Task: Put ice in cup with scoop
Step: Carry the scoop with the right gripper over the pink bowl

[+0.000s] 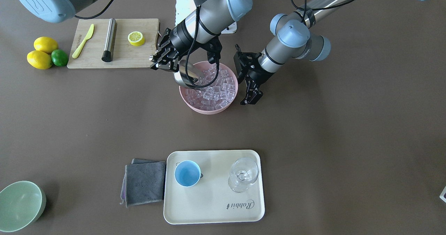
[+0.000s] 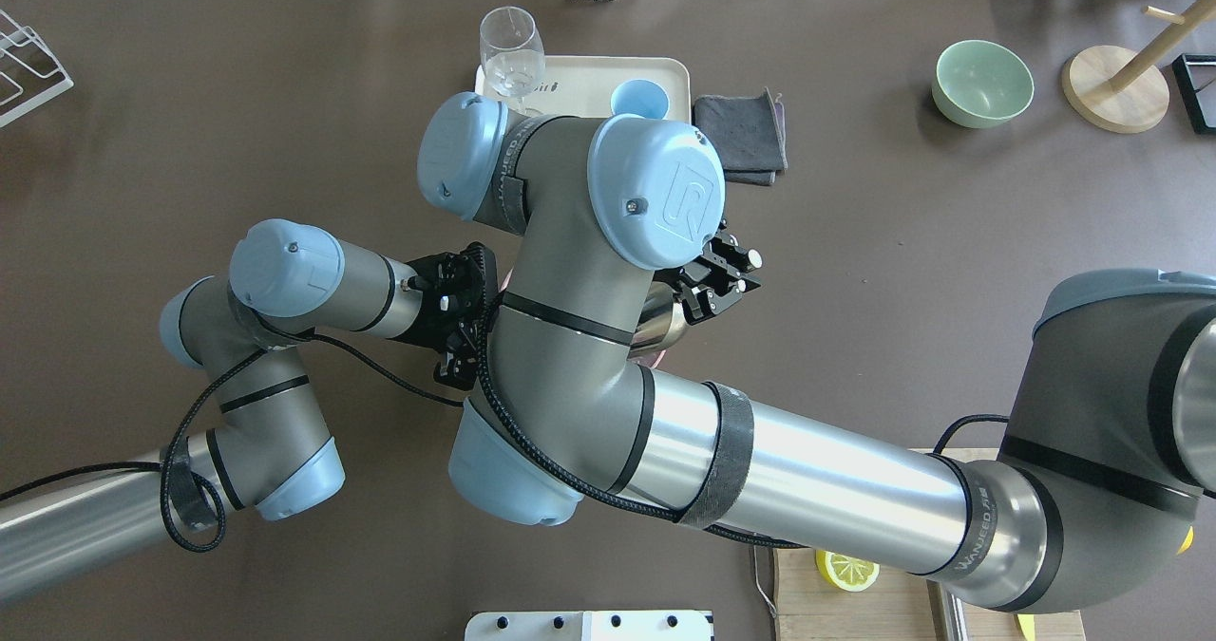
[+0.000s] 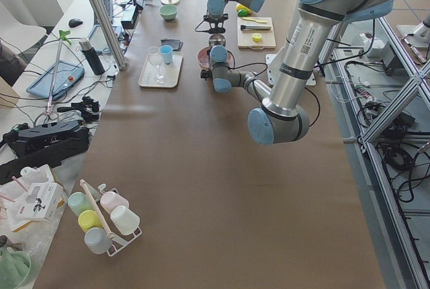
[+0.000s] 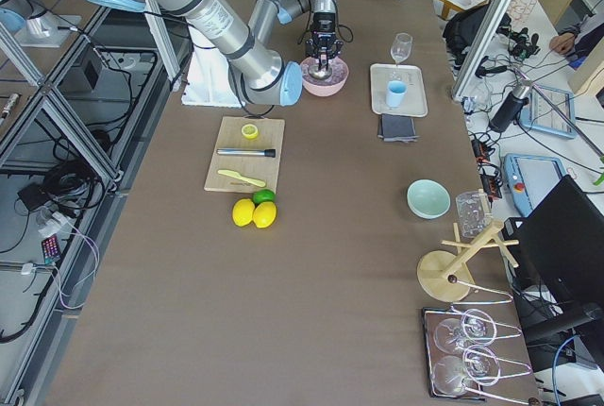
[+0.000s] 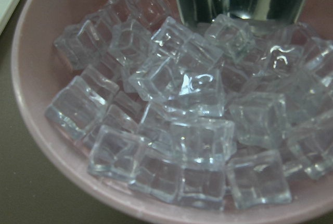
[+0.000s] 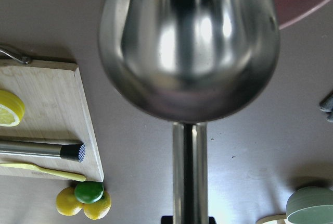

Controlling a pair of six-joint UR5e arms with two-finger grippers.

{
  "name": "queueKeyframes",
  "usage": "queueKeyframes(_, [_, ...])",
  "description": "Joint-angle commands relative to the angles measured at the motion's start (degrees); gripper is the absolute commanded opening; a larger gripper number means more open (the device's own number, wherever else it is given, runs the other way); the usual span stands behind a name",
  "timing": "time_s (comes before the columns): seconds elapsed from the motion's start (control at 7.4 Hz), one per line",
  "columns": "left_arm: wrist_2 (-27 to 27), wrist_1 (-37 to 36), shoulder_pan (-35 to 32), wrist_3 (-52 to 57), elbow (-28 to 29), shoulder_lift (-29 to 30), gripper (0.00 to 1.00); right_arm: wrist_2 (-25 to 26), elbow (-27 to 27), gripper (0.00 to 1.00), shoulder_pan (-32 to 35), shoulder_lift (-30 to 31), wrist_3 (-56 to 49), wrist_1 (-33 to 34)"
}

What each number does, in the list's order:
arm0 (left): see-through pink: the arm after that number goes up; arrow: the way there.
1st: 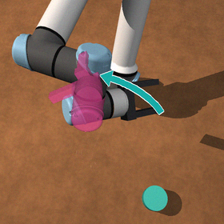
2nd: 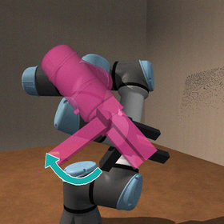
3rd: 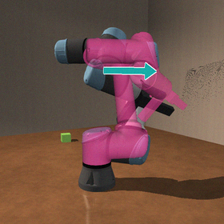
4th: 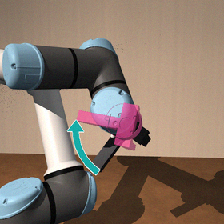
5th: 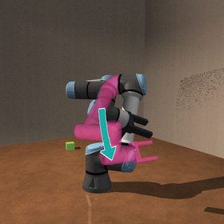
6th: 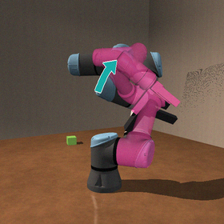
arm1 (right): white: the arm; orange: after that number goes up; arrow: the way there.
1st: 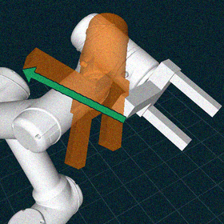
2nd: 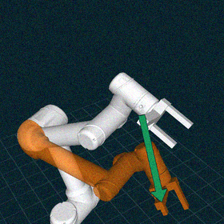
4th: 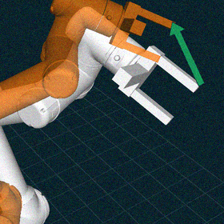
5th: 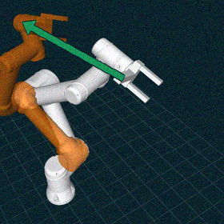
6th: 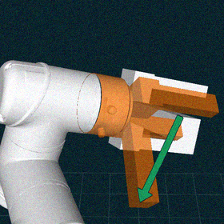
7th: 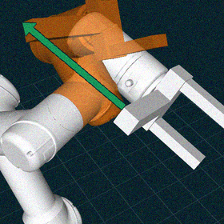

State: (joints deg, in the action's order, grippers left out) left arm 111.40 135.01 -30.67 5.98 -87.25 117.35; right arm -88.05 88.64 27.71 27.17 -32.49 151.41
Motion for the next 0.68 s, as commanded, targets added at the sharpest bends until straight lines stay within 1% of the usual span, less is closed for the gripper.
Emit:
queueKeyframes(0.0, [-0.05,-0.01,0.08,-0.09,0.32,0.34,0.99,0.42,0.65,0.0,-0.03,-0.36,0.15,2.02])
queueKeyframes(0.14, [-0.05,-0.01,0.08,-0.09,0.67,0.69,0.99,0.68,2.48,0.0,0.06,-0.8,-0.11,5.78])
queueKeyframes(0.27, [-0.05,-0.01,0.08,-0.09,0.76,0.78,0.99,1.64,3.2,0.0,0.06,-0.37,-0.11,6.87])
queueKeyframes(0.54, [-0.05,-0.01,0.08,-0.09,0.76,0.78,0.99,1.91,1.72,0.0,0.06,-0.62,0.24,7.14])
